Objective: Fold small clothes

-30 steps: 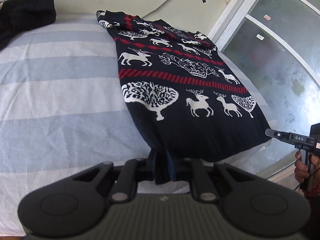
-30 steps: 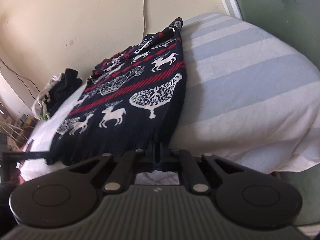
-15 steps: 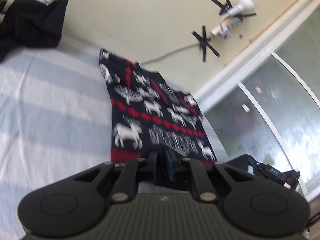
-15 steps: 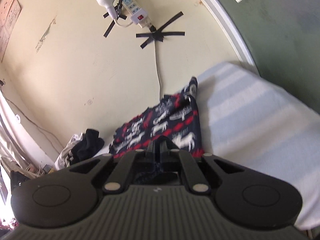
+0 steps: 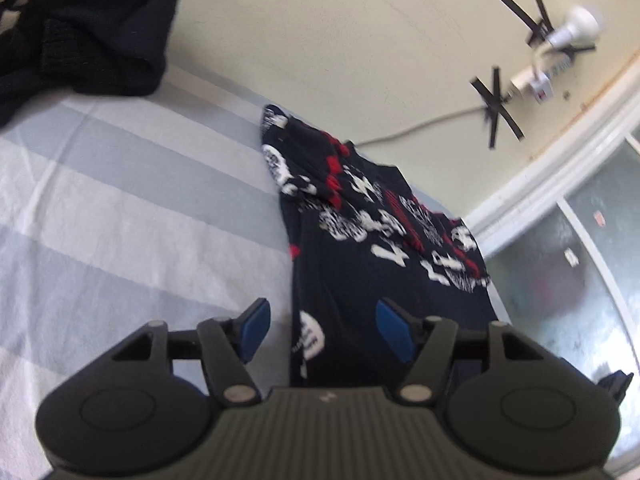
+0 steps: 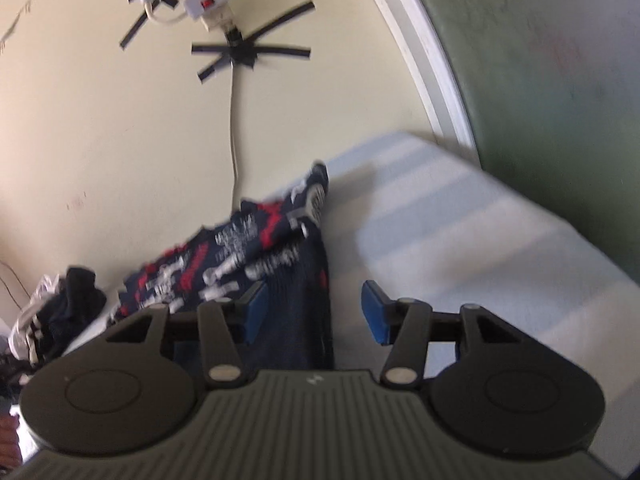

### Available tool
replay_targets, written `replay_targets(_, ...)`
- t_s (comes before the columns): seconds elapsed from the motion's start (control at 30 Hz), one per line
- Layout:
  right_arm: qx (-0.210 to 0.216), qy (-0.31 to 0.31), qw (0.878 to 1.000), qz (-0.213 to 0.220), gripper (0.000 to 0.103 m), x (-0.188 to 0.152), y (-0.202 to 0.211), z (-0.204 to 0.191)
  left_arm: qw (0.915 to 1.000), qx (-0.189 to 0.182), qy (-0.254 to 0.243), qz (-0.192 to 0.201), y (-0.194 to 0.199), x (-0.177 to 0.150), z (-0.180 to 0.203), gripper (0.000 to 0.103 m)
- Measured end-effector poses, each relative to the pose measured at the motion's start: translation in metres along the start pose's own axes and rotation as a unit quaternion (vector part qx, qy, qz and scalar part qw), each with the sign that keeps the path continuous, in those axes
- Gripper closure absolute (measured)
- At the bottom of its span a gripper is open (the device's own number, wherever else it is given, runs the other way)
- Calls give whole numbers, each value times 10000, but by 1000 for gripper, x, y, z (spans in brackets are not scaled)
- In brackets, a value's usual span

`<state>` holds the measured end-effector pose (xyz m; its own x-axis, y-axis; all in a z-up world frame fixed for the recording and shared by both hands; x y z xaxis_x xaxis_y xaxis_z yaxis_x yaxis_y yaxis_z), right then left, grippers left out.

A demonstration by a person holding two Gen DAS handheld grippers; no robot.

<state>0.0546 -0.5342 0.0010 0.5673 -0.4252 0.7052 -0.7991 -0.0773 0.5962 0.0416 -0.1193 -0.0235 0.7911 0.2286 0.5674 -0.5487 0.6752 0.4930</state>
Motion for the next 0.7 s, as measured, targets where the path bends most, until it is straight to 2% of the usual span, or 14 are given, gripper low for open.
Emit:
replay_targets(0.13,-85,35,9999,-139,48,-17,-8,-2,9968,385,-691,-62,-18,0,16,43)
replay_targets(0.17,-115,84,9998,-123,48,-17,-11,-5,9961,431,-769,-64,-23,1,17,47)
replay_targets(0.23,-120,144,9997,-125,48,-14,-19,-14,9947,532,-882,-73,-33,3,17,65)
replay_targets(0.27,-113,157,9997,-142,48,-12,-24,-17,9933,646,-952,-93,-38,3,15,87)
replay_targets(0.3,-134,184,9996,-170,48,-12,-29,-19,9914,792,-1035,-62,-40,3,13,94)
replay_targets(0.33,-174,217,9994,-184,50,-11,-33,-19,9901,855,-1115,26,-40,3,12,94)
replay_targets(0.4,-226,320,9992,-110,88,-7,-40,-21,9892,823,-1184,270,-31,2,15,95)
replay_targets(0.43,-219,303,9991,-180,92,-6,-44,-21,9875,798,-1285,436,-25,2,18,95)
replay_targets(0.5,-210,226,9995,14,93,-2,-42,-22,9813,743,-1585,800,-12,4,28,95)
replay_targets(0.6,-23,231,9978,629,93,10,-26,-29,9730,756,-1869,1128,-5,10,40,95)
replay_targets(0.63,-39,151,9973,723,93,14,-25,-29,9705,858,-1927,1165,-7,12,40,95)
replay_targets(0.7,-212,55,9977,635,93,14,-35,-27,9672,1127,-2013,1058,-23,13,33,94)
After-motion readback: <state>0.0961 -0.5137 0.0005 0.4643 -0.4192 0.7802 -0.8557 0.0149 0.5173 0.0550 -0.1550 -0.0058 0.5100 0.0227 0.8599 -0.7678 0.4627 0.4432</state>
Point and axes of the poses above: each gripper's, at about its wrist camera, not at the fingertips, and y roughly against the way its jaws point, z to its right, x to its top, the point moved 7 cm from there along -y, roughly the way its jaws point, and after that the axes turned 8 degrees about -x, right-handed, at the moved point
